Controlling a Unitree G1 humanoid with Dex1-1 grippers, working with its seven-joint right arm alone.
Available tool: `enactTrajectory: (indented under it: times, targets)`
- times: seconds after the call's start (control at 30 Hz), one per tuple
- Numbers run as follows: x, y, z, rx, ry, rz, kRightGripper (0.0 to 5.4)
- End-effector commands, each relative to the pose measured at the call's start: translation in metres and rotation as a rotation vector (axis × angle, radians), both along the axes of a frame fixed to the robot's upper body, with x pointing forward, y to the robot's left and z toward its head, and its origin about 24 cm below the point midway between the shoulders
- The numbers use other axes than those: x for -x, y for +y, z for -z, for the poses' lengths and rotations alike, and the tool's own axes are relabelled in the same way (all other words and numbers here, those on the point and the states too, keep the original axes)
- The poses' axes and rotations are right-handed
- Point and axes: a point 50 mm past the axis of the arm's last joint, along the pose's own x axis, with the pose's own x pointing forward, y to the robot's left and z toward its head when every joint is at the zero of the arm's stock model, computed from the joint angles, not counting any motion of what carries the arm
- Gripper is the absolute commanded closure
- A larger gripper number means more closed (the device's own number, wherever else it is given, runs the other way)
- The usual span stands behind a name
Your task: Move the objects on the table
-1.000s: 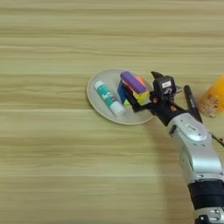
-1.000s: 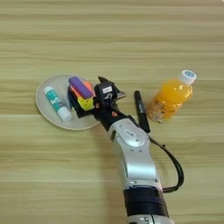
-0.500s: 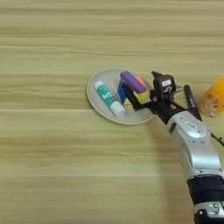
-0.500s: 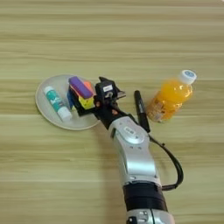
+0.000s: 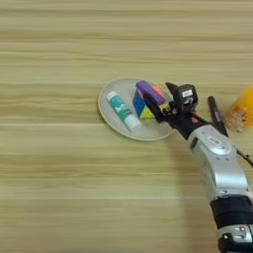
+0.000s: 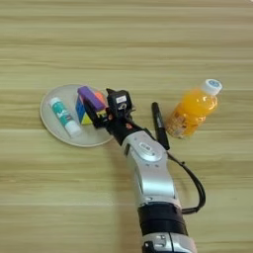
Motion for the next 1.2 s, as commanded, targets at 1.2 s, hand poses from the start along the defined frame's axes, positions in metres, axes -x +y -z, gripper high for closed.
enactTrajectory:
  times: [1.2]
  targets:
    - [-0.009, 0.010, -0.011, 0.075, -0.029, -0.084, 3.99]
